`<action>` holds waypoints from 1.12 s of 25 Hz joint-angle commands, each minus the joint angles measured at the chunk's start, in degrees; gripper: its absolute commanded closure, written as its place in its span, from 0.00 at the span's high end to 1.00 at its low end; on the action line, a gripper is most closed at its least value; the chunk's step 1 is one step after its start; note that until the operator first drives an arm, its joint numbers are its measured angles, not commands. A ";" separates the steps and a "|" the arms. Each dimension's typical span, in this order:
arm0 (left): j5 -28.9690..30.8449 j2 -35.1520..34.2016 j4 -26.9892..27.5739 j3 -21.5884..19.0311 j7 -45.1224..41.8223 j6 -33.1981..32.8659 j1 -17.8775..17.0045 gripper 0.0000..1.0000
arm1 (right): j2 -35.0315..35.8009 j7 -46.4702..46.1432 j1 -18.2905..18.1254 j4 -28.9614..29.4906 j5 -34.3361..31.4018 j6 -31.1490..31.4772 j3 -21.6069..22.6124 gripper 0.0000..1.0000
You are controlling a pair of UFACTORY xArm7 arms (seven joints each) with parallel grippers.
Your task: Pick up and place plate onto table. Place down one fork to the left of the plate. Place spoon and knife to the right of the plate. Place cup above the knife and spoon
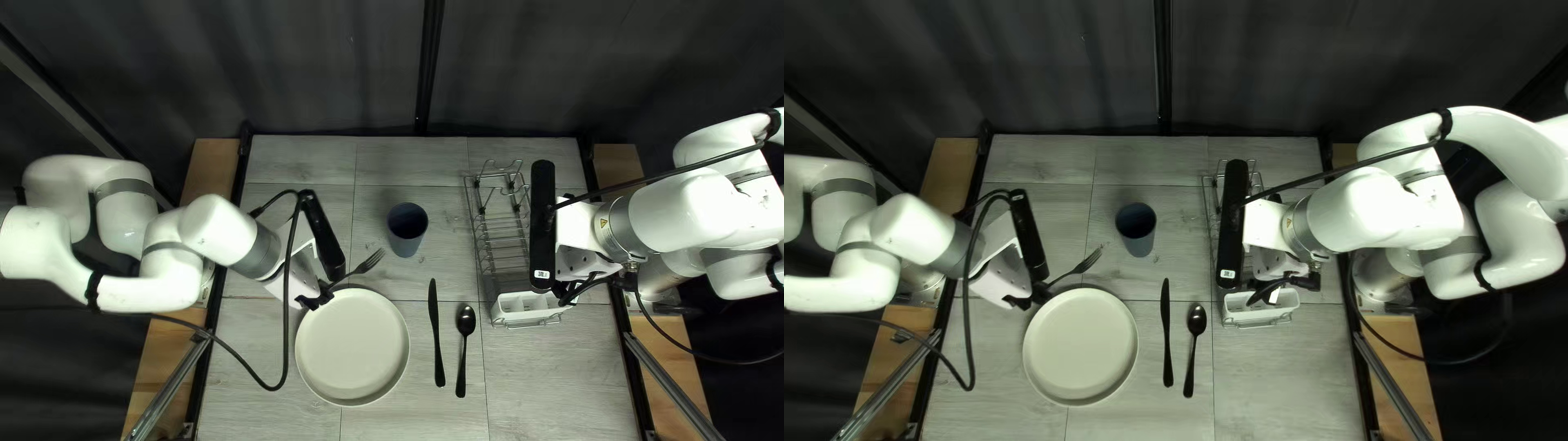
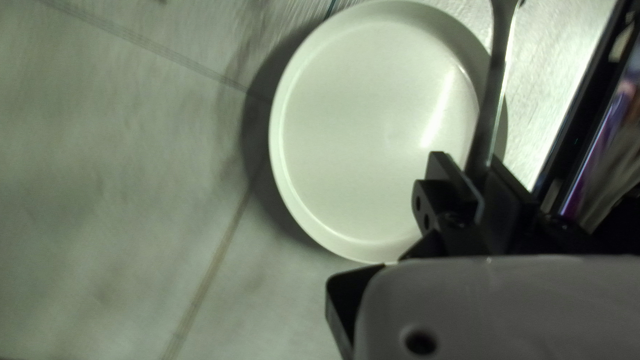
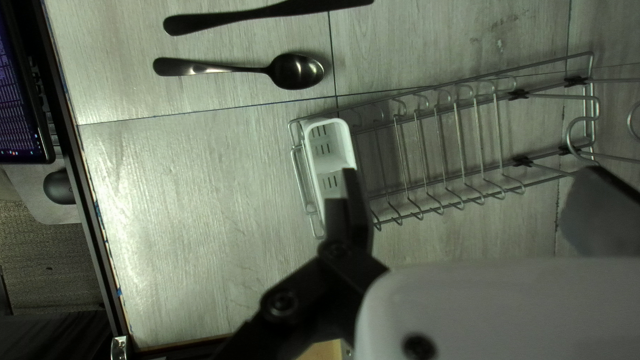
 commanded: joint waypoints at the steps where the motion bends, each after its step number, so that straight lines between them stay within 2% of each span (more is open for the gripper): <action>1: -0.08 -0.20 0.18 -0.29 -0.88 0.38 0.08 0.00 | 0.00 0.00 0.00 0.00 0.00 0.00 0.00 1.00; 3: -0.08 -0.20 0.18 -0.29 -0.88 0.38 0.08 0.00 | 0.00 0.00 0.00 0.00 0.00 0.00 0.00 1.00; 4: -1.88 0.16 -0.88 -0.05 -1.41 -0.62 0.04 0.00 | 0.00 0.00 0.00 0.00 0.00 0.00 0.00 1.00; 5: -2.55 0.96 -0.69 -1.23 -2.87 -1.12 0.71 0.00 | 0.00 0.00 0.00 0.00 0.00 0.00 0.00 1.00; 8: -3.18 3.56 0.85 -5.22 -10.37 -0.08 3.57 0.00 | 0.00 0.00 0.00 0.00 0.00 0.00 0.00 1.00; 13: -2.94 2.48 0.20 -8.09 -21.88 4.61 4.19 0.00 | 0.00 0.00 0.00 0.00 0.00 0.00 0.00 1.00; 16: -3.81 2.79 -1.16 -9.31 -25.51 5.26 4.33 0.00 | 0.00 0.00 0.00 0.00 0.00 0.00 0.00 1.00; 25: -4.20 2.61 -1.63 -9.04 -25.87 5.36 4.06 0.00 | 0.00 0.00 0.00 0.00 0.00 0.00 0.00 1.00; 28: -5.62 1.88 -2.87 -10.84 -28.45 4.81 3.14 0.00 | 0.00 0.00 0.00 0.00 0.00 0.00 0.00 1.00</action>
